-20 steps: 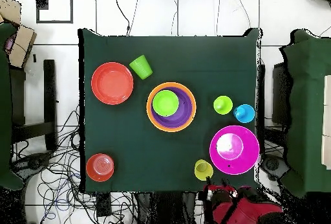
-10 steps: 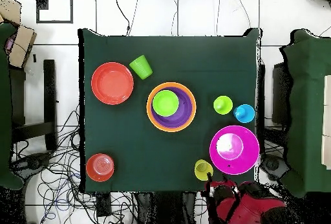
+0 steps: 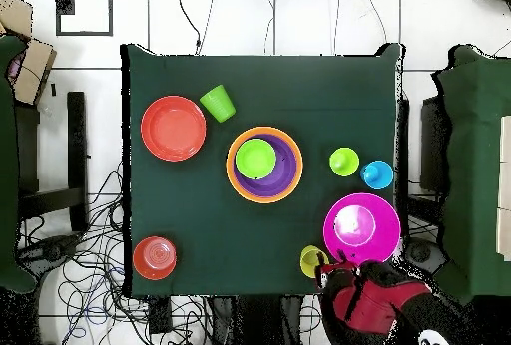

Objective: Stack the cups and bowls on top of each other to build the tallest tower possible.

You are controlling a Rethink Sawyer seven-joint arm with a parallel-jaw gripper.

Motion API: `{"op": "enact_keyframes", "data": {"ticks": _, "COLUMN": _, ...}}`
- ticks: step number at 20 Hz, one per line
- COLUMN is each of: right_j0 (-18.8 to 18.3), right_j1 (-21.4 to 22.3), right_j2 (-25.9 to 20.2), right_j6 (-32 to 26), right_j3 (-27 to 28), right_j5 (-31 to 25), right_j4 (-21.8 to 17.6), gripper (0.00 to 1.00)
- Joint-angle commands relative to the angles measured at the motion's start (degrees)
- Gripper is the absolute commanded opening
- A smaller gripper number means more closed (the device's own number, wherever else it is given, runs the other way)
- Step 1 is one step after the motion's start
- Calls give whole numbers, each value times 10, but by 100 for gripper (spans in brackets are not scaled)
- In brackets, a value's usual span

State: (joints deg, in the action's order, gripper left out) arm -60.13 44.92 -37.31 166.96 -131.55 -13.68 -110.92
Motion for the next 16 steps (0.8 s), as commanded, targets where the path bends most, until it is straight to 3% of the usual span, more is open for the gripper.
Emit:
{"op": "enact_keyframes", "data": {"ticks": 1, "right_j0": 12, "right_j1": -79, "right_j2": -65, "right_j6": 29, "right_j3": 74, "right_j5": -48, "right_j4": -39, "gripper": 100}}
{"op": "enact_keyframes", "data": {"ticks": 6, "right_j0": 66, "right_j1": -86, "right_j2": 15, "right_j6": -37, "right_j3": 137, "right_j5": 19, "right_j4": 28, "gripper": 100}}
{"op": "enact_keyframes", "data": {"ticks": 16, "right_j0": 126, "right_j1": -90, "right_j2": 77, "right_j6": -84, "right_j3": 180, "right_j5": 53, "right_j4": 101, "gripper": 100}}
